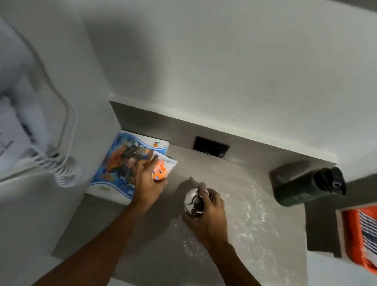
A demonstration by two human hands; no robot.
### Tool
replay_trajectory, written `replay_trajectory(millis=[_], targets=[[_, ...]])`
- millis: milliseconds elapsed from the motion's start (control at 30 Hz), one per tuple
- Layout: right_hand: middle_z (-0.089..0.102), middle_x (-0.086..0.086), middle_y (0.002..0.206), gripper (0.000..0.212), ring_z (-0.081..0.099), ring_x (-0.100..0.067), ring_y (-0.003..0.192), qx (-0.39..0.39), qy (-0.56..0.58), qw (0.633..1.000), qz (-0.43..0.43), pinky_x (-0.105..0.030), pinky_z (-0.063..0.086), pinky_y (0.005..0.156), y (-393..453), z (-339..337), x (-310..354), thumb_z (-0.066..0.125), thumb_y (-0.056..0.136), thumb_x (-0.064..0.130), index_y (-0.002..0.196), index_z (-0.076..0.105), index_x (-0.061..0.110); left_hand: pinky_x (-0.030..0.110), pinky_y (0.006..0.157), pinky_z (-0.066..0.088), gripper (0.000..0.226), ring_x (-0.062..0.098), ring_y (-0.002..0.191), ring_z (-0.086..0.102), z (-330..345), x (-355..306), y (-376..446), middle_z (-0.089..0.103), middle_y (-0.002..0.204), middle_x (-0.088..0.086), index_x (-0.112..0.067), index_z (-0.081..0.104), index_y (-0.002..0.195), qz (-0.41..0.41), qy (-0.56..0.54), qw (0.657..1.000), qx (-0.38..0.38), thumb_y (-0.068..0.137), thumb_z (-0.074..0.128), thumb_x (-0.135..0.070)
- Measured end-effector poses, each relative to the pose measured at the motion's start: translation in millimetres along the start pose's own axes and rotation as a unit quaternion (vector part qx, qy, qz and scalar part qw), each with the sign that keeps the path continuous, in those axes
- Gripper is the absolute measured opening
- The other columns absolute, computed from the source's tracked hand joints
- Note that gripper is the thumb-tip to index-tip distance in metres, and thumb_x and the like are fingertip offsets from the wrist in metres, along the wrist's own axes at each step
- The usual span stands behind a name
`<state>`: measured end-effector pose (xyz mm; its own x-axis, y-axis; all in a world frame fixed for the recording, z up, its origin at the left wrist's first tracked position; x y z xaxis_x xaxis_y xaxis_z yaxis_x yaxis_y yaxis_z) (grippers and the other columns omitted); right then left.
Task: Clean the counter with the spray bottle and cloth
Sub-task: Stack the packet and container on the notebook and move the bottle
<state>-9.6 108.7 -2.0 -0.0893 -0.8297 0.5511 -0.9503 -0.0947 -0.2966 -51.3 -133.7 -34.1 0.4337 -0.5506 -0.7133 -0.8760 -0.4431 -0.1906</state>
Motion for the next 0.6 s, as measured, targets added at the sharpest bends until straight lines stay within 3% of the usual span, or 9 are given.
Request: replay_trajectory(millis=[100, 267, 467, 600], targets=[[0.046, -0.007, 0.167, 0.098, 0.046, -0.031, 0.151, 0.014, 0.004, 0.998, -0.055, -0.043, 0.047, 0.120, 31.9, 22.4, 61.2, 0.089, 0.085, 0.045, 0.169, 0.044, 0.025, 0.052, 0.129, 0.041, 0.087, 0.046, 0.146, 0.049, -41.3, 21.0, 38.9, 0.046, 0.154, 0.027, -0.009, 0.057, 0.160, -0.029, -0.035, 0.998, -0.040, 0.080, 0.090, -0.002], [0.043, -0.011, 0.170, 0.103, 0.044, -0.032, 0.153, 0.033, -0.019, 0.994, -0.107, -0.040, 0.043, 0.122, 85.6, 67.7, 126.7, 0.090, 0.084, 0.049, 0.171, 0.040, 0.024, 0.048, 0.120, 0.041, 0.086, 0.050, 0.138, 0.053, -74.5, 48.5, 85.6, 0.055, 0.147, 0.033, -0.005, 0.058, 0.158, -0.030, 0.046, 0.997, -0.059, 0.081, 0.095, -0.015], [0.036, -0.010, 0.174, 0.108, 0.038, -0.033, 0.157, 0.074, -0.058, 0.990, -0.103, -0.043, 0.040, 0.126, 140.5, 115.3, 150.4, 0.088, 0.085, 0.054, 0.173, 0.033, 0.024, 0.054, 0.122, 0.041, 0.088, 0.053, 0.140, 0.051, -71.7, 69.3, 108.1, 0.055, 0.146, 0.035, 0.003, 0.059, 0.155, 0.012, 0.062, 0.996, -0.071, 0.077, 0.097, -0.015], [0.030, -0.011, 0.179, 0.104, 0.028, -0.033, 0.165, 0.075, -0.043, 0.989, -0.121, -0.045, 0.030, 0.134, 154.9, 123.4, 146.5, 0.081, 0.093, 0.057, 0.175, 0.026, 0.027, 0.053, 0.125, 0.037, 0.091, 0.049, 0.144, 0.047, -66.1, 75.2, 111.0, 0.052, 0.151, 0.031, -0.001, 0.049, 0.163, 0.017, 0.062, 0.996, -0.068, 0.087, 0.091, -0.031]])
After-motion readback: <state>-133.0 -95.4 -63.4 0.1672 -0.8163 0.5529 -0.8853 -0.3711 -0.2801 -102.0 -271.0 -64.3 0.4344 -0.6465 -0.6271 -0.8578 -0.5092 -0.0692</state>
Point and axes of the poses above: each hand's wrist, its own y-axis towards the middle knuckle, its own z-axis out of the palm, x = y × z, the point moved 10 cm from there along y, towards the middle knuckle
